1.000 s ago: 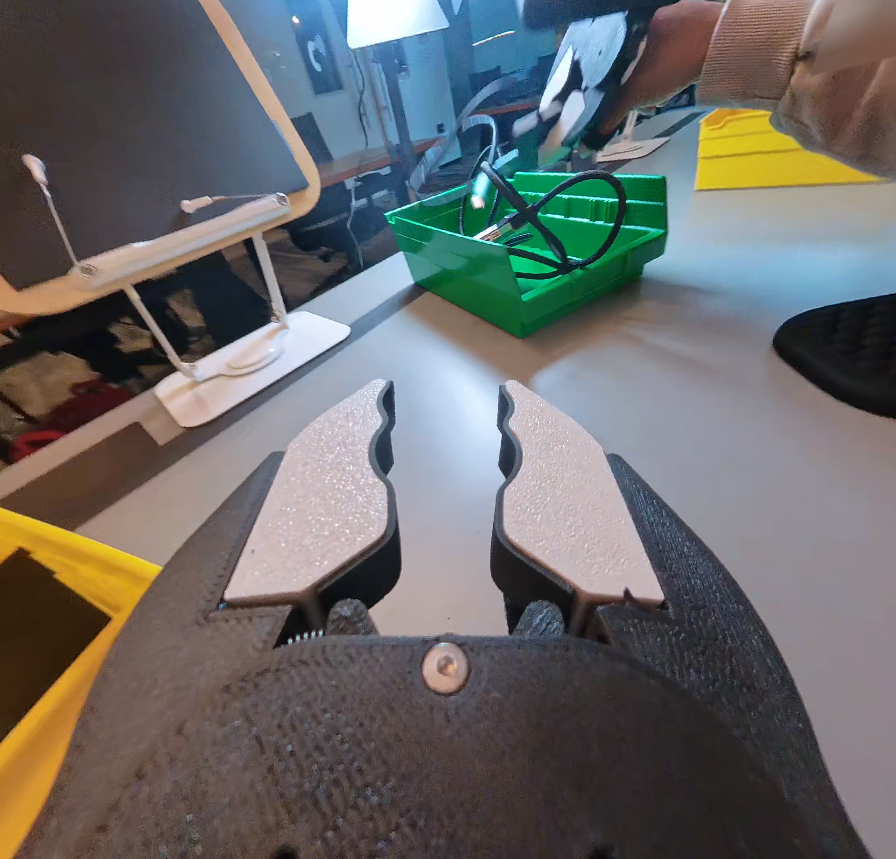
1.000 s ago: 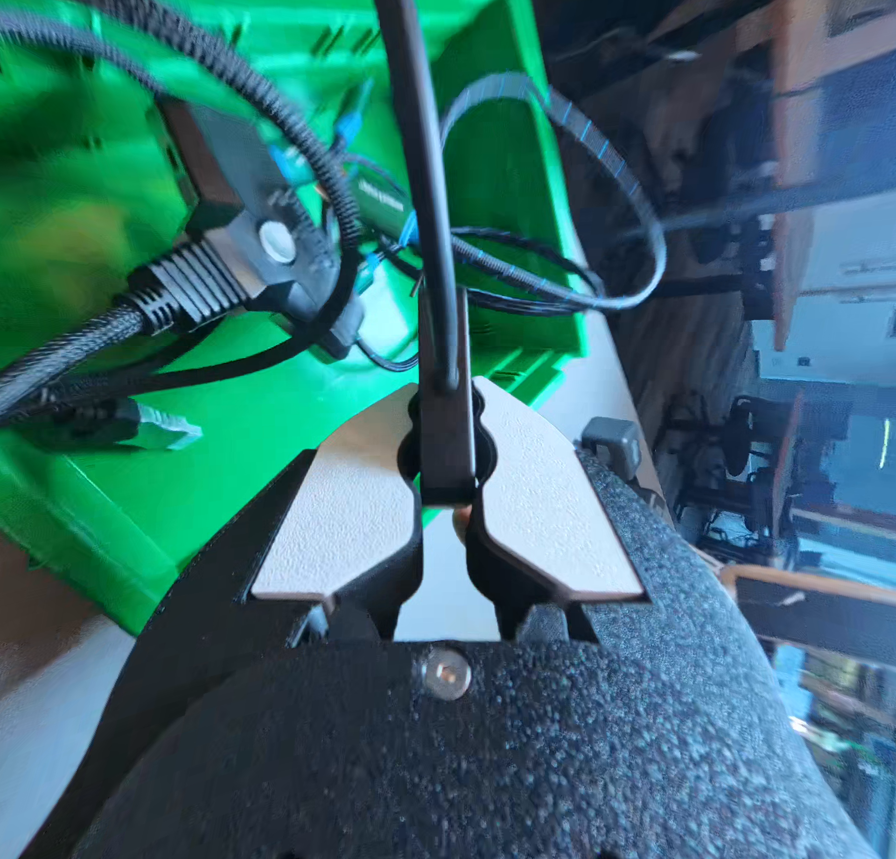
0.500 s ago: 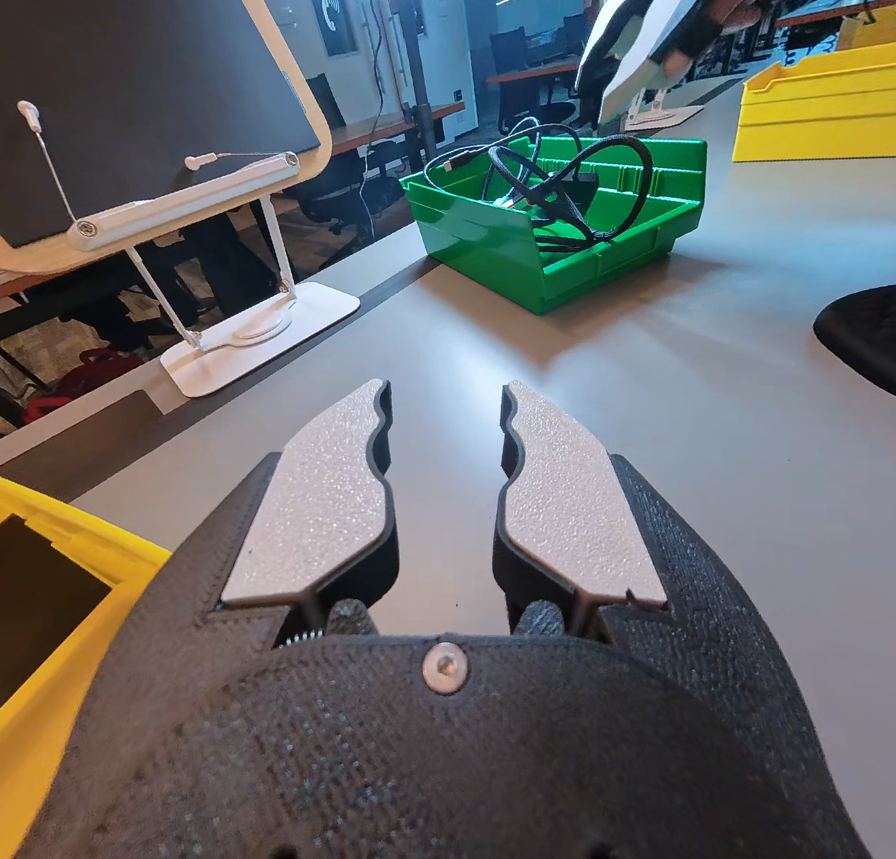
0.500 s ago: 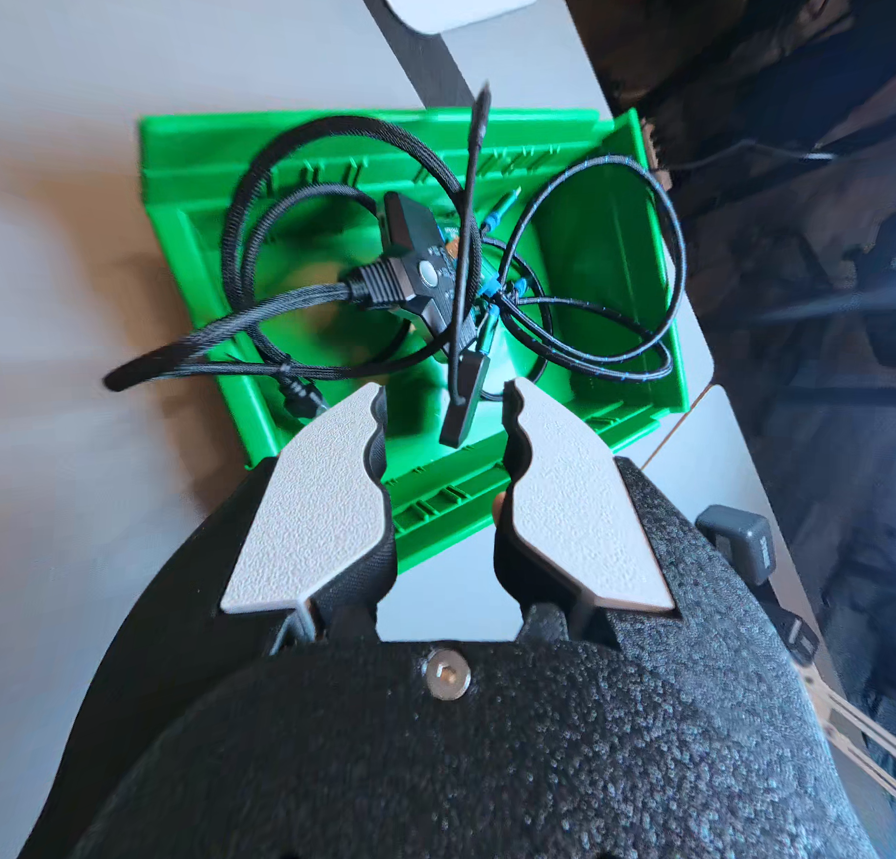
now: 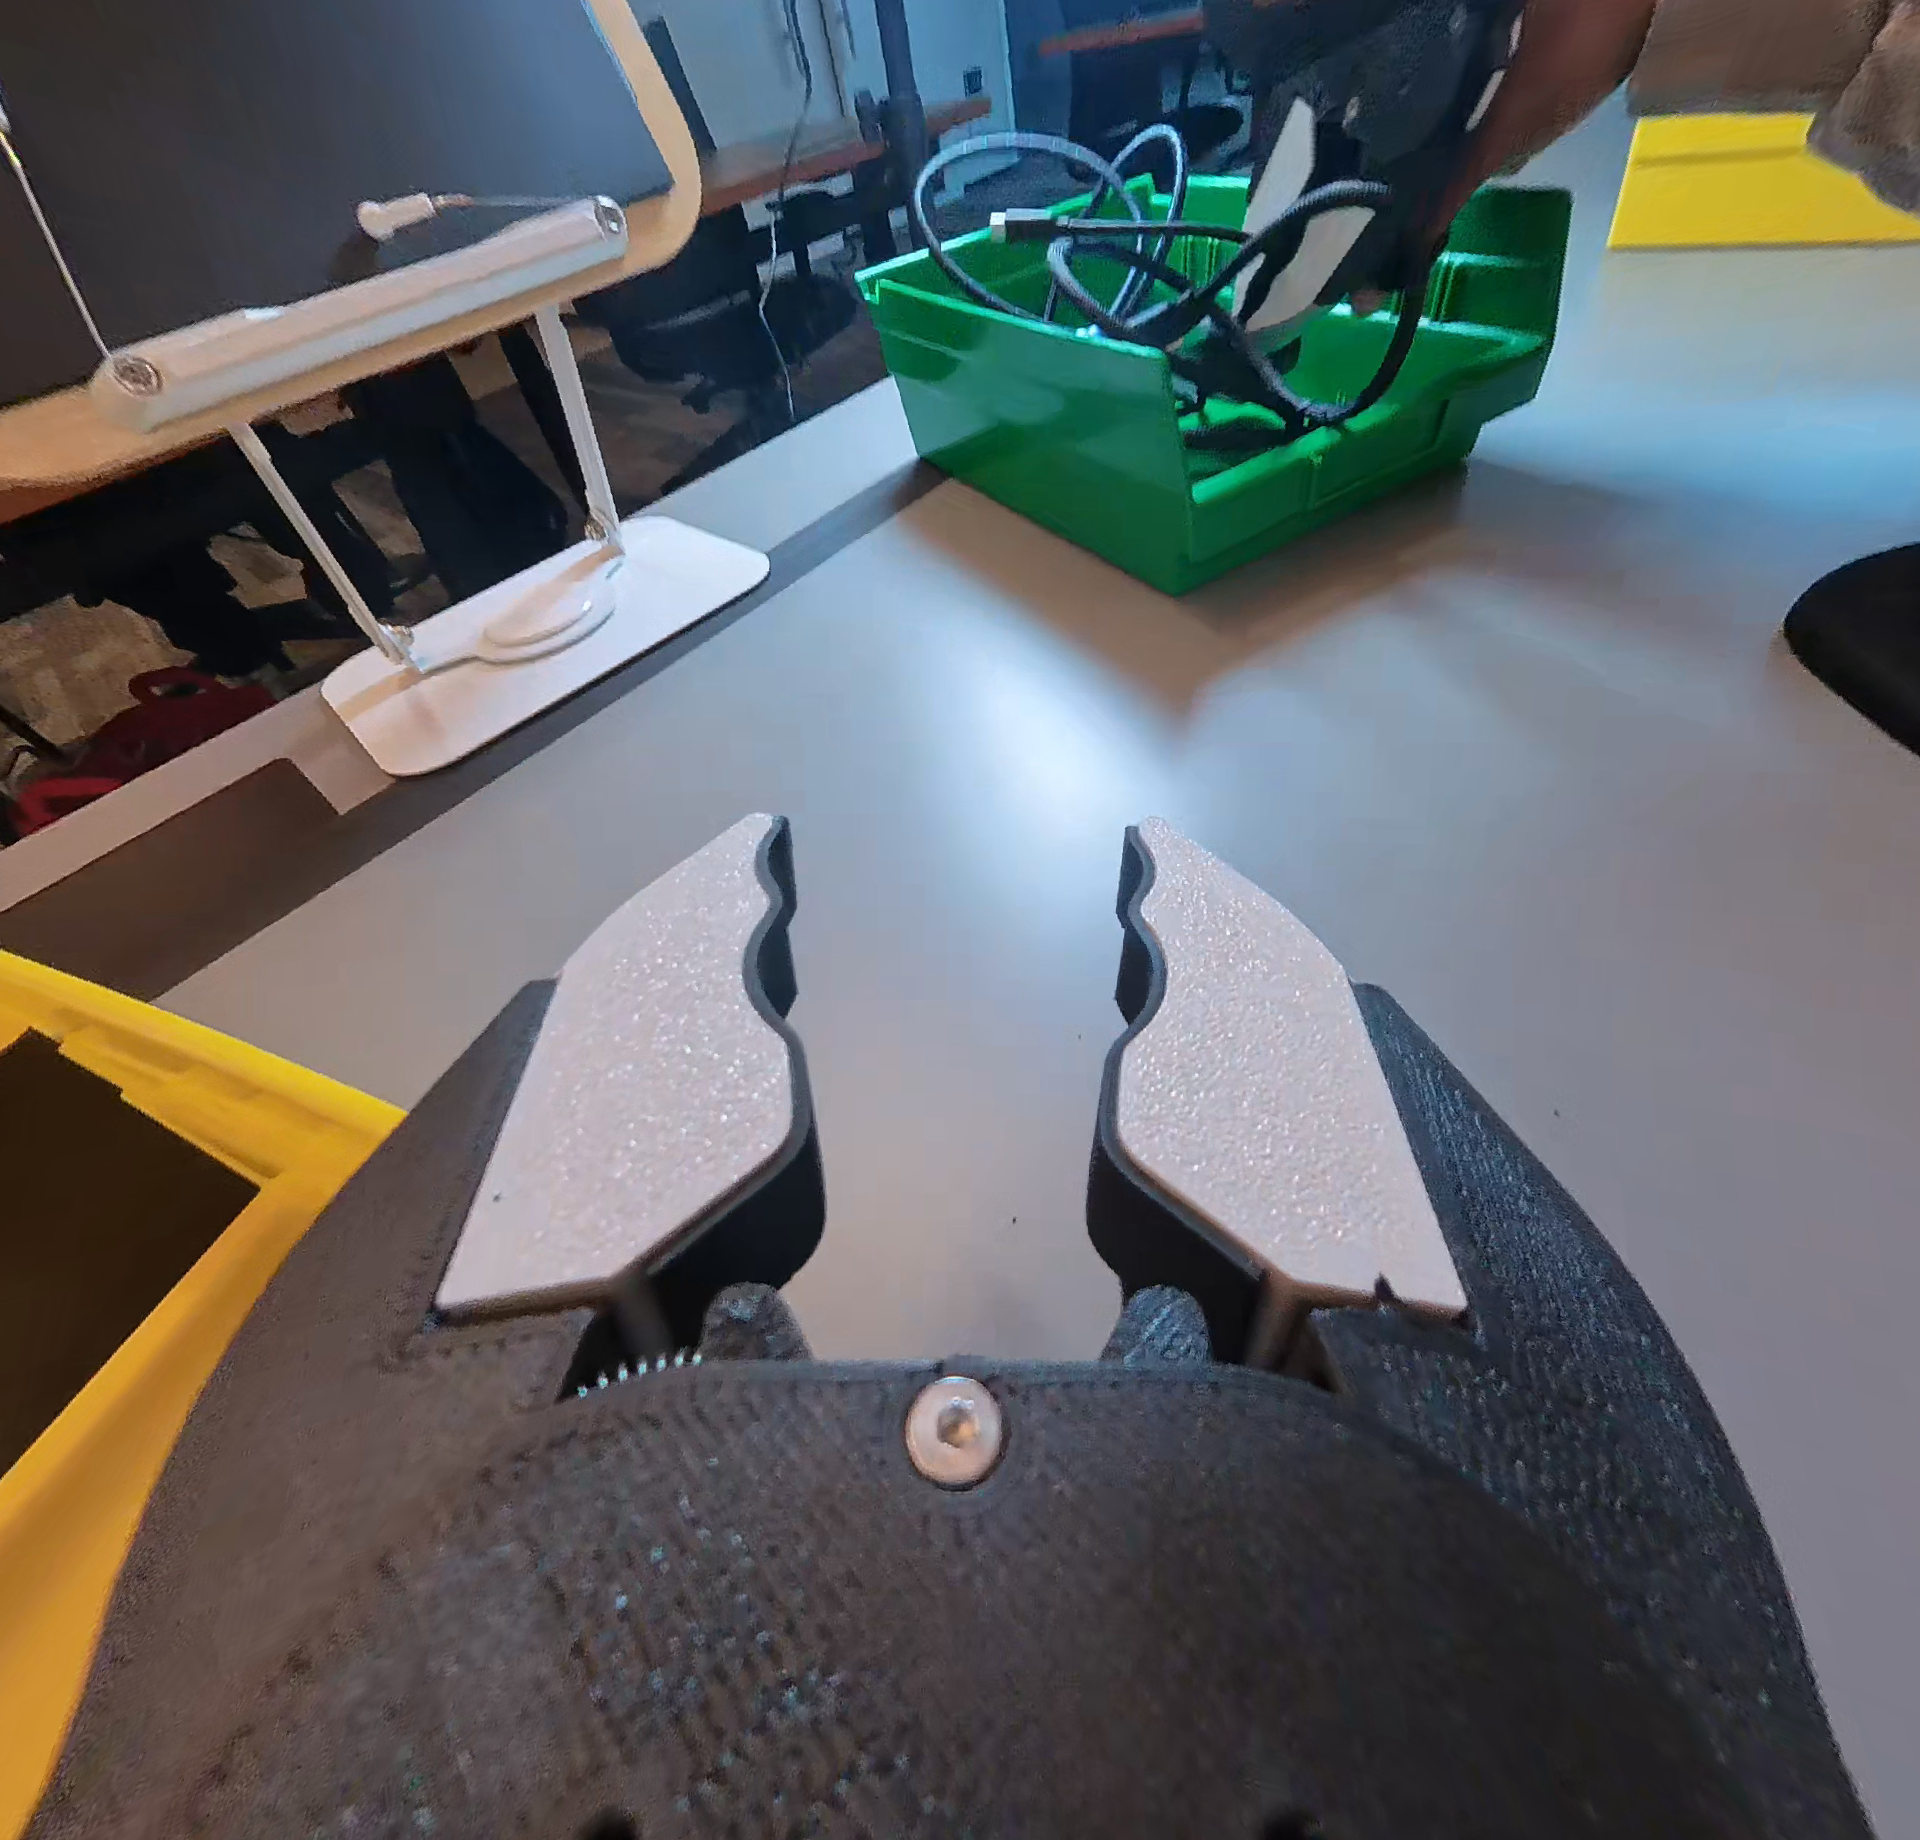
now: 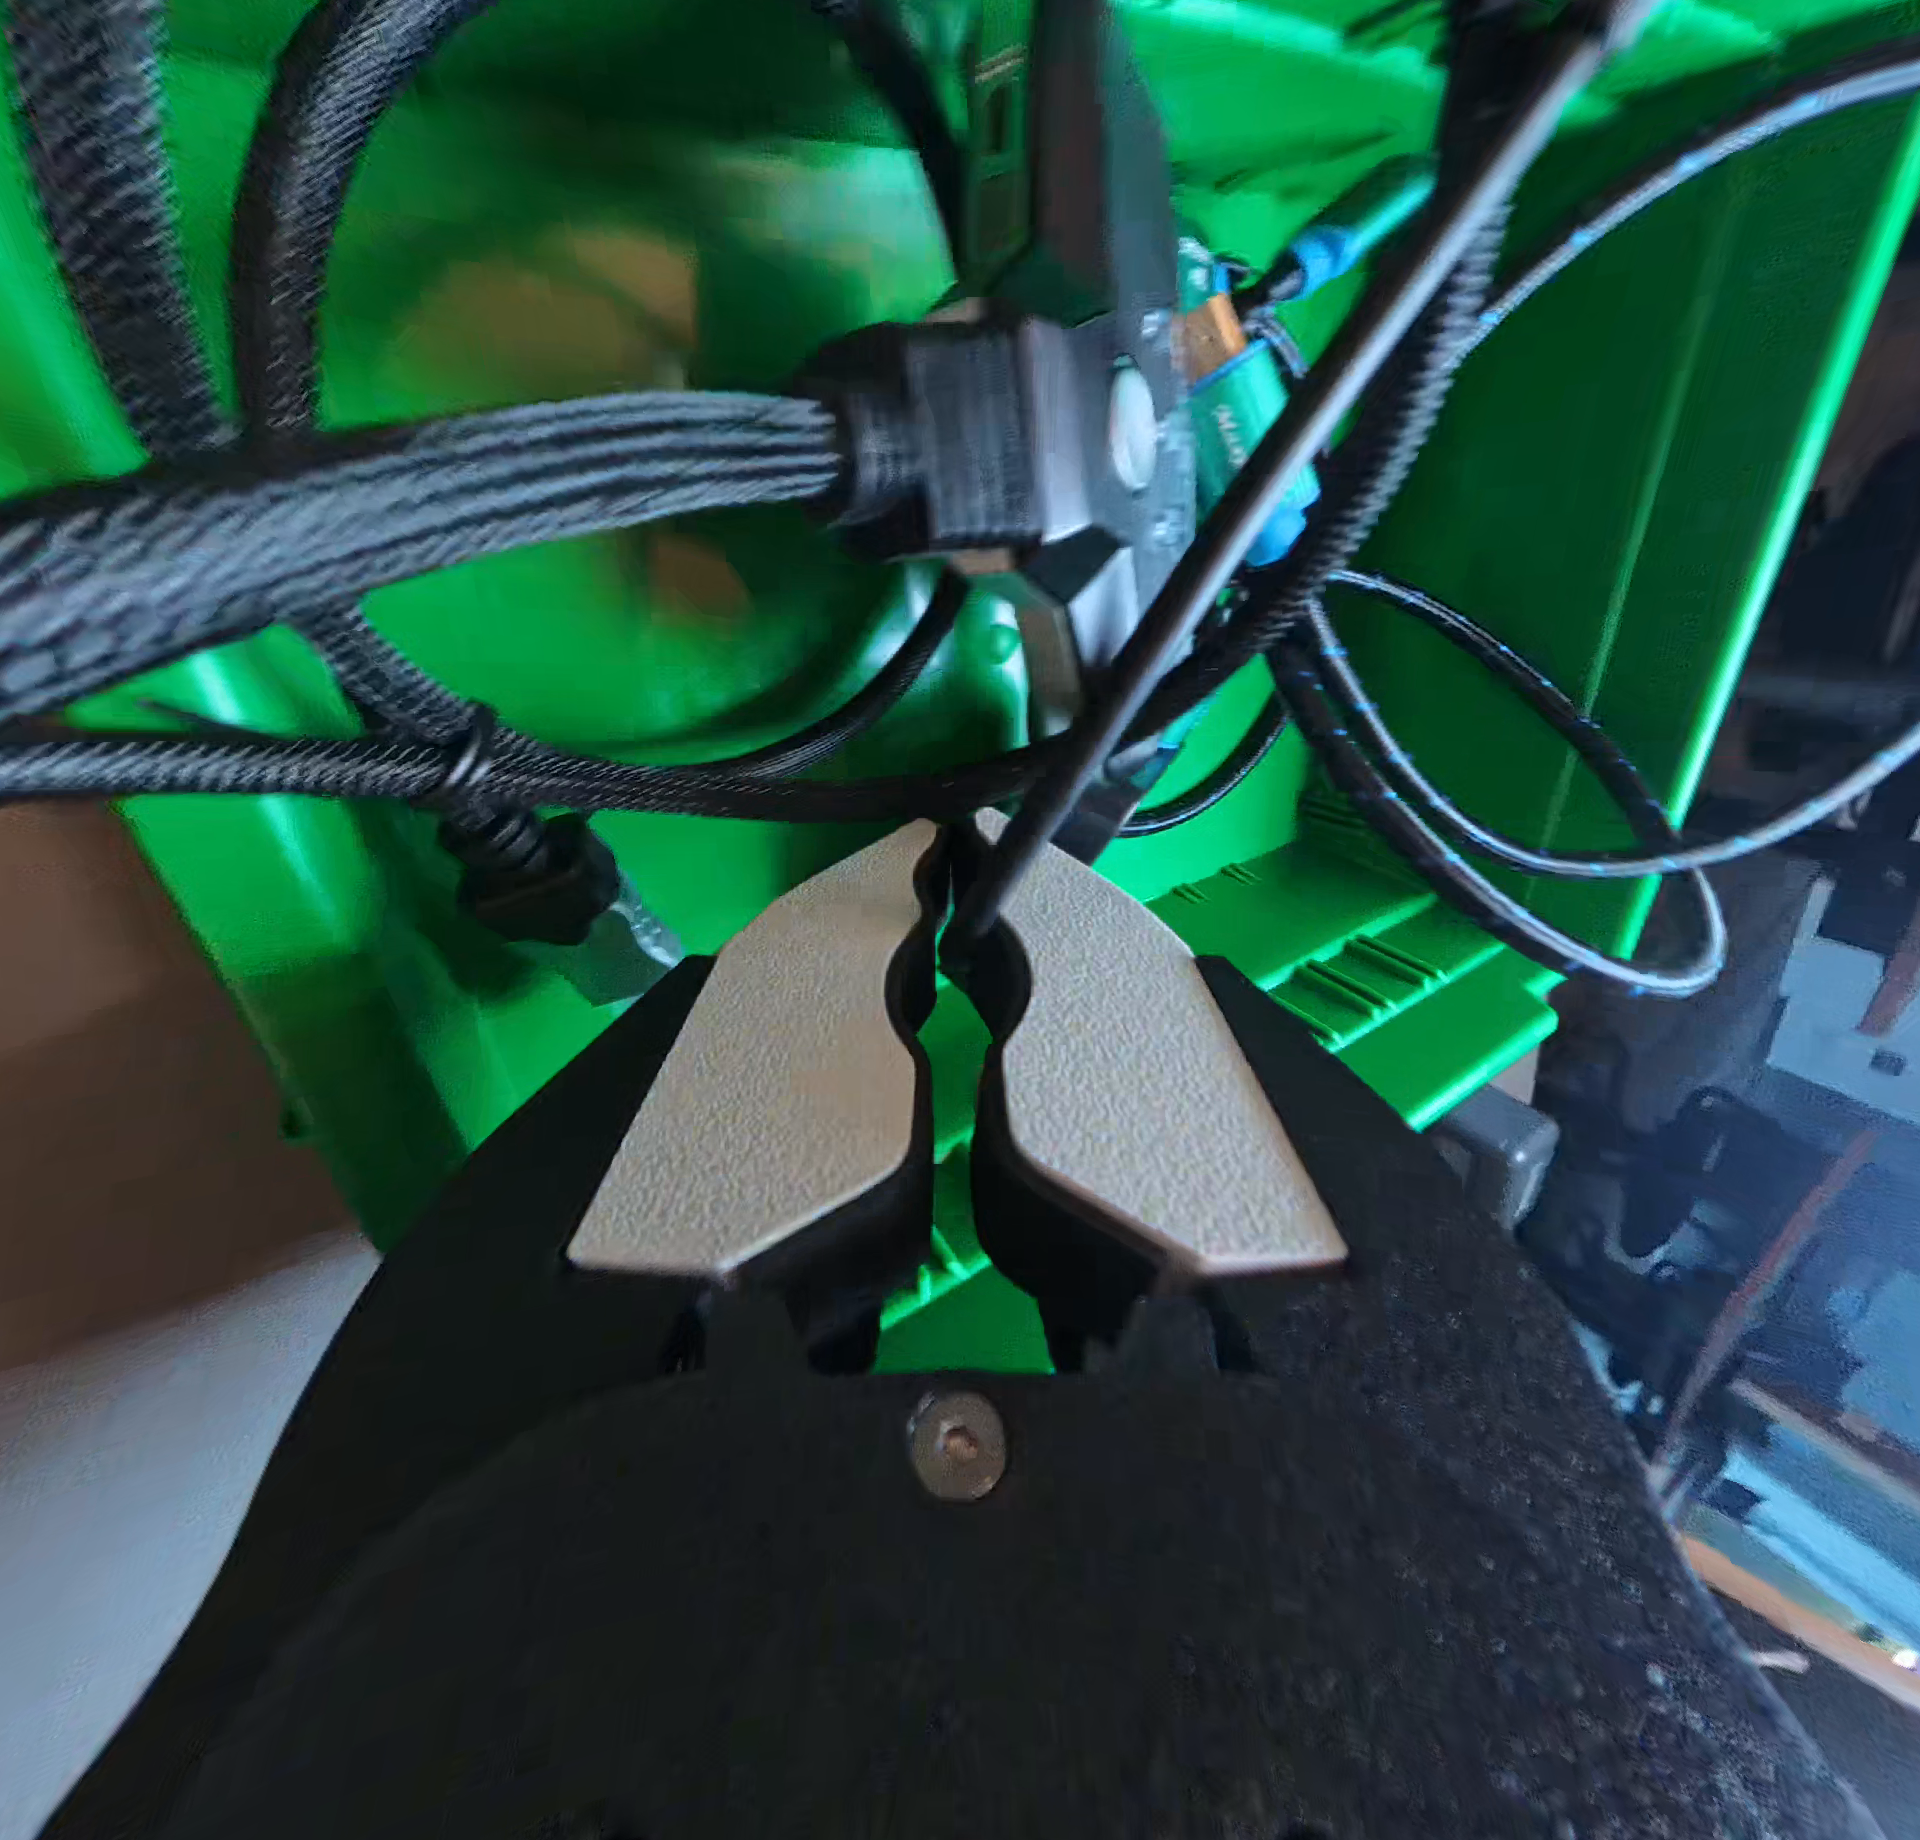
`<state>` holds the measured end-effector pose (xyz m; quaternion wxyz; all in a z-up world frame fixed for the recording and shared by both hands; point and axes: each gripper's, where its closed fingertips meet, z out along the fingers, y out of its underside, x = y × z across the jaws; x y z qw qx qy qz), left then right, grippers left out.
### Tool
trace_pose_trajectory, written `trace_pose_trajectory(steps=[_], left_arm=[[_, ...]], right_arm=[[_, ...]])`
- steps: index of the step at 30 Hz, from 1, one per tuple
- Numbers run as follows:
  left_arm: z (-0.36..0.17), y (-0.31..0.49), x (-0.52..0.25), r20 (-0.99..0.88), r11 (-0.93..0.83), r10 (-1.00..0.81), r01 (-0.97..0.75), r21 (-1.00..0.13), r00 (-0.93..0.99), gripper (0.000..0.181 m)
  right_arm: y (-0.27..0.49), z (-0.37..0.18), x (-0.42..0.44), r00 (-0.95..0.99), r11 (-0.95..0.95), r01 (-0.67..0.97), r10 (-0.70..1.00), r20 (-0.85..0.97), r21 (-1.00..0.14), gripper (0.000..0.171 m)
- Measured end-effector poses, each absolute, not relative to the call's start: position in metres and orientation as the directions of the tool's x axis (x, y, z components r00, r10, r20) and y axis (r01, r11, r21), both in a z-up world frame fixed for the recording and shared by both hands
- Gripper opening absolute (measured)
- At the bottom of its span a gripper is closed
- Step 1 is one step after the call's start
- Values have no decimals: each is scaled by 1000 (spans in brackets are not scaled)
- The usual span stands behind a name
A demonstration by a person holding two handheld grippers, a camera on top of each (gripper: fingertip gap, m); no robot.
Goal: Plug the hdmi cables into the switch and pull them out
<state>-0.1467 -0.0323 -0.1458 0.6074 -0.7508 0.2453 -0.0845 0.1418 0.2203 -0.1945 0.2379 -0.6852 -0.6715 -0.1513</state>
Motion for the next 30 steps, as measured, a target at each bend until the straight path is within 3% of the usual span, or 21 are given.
trace_pose_trajectory(steps=[2,5,9,11,15,19,22,25,30], left_arm=[[-149,-32,-149,-166,-159,-475,-270,-950,864,63],[-141,-33,-154,-164,-144,-466,-257,-956,870,65],[-125,-39,-171,-206,-114,-417,-276,-954,885,67],[-122,-47,-187,-238,-137,-401,-315,-939,885,69],[-151,-70,-238,-302,-331,-414,-451,-829,859,71],[-200,-97,-300,-453,-558,-453,-640,-528,768,77],[-231,-105,-322,-504,-608,-534,-723,-329,678,65],[-235,-93,-326,-590,-523,-585,-815,-249,556,32],[-234,-73,-306,-597,-440,-629,-861,-255,498,30]], right_arm=[[215,-186,145,41,35,992,823,567,-122,21],[197,-154,146,165,14,957,797,581,-291,40],[147,-112,143,292,77,807,809,510,-585,41],[120,-119,146,275,83,777,847,455,-624,39],[95,-171,158,173,82,872,870,461,-483,47],[101,-207,152,56,116,952,845,532,-285,49],[116,-213,136,-37,157,975,817,575,-159,46],[129,-221,125,-120,185,981,816,565,-59,39],[130,-223,111,-238,307,951,779,580,-23,33]])
